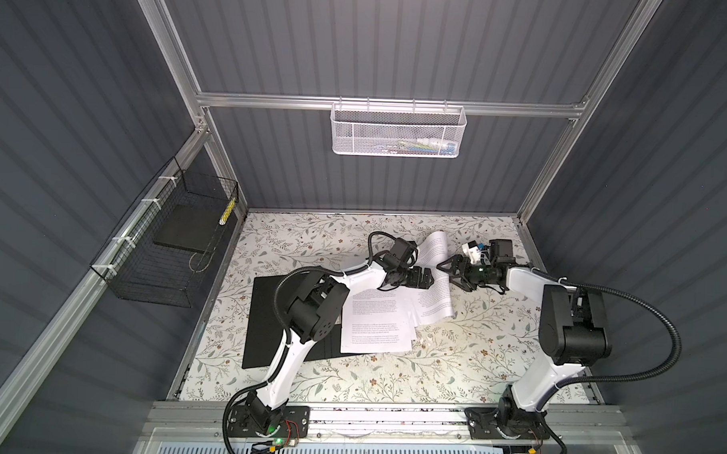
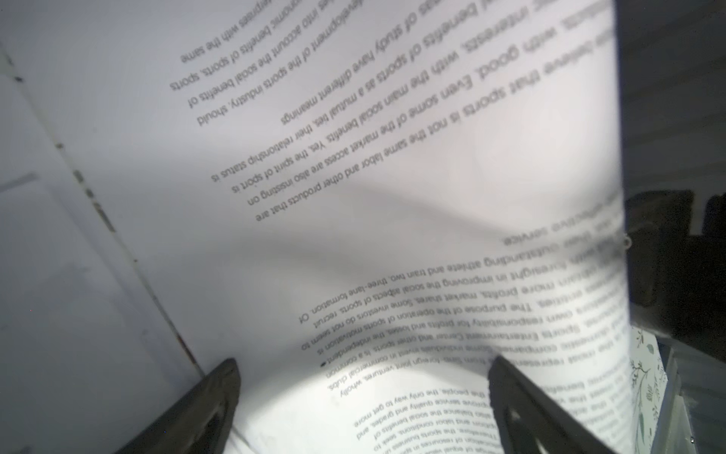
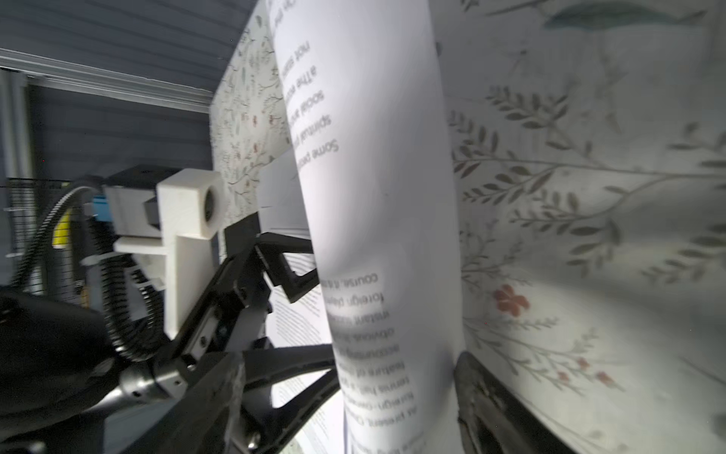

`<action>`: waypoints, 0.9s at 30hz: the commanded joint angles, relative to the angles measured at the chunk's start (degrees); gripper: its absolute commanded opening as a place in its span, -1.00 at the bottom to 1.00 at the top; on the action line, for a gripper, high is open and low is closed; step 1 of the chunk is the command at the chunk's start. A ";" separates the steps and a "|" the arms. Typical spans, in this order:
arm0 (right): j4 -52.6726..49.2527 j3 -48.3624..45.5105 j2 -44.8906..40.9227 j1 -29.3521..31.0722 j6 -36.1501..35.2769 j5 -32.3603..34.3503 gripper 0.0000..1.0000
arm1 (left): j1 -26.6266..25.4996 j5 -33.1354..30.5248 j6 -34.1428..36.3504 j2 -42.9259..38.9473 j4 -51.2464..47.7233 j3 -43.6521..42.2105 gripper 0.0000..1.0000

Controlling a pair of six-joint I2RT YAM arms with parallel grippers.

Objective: Put the files into the folder

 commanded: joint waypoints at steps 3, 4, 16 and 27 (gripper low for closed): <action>-8.94 3.67 4.18 2.07 -6.46 7.88 0.68 | 0.48 1.13 -0.32 -0.21 -3.53 -2.31 0.99; -9.70 4.57 4.74 2.63 -6.94 8.82 0.68 | 0.50 1.30 -0.40 -0.13 -3.44 -2.40 0.99; 1.24 4.74 6.23 3.63 -0.98 -6.47 0.70 | 0.55 1.55 0.21 -2.56 -2.78 -4.09 0.99; 45.07 -5.86 6.66 2.96 27.15 -27.11 0.69 | 1.16 0.76 0.47 -6.71 -0.75 -8.91 0.99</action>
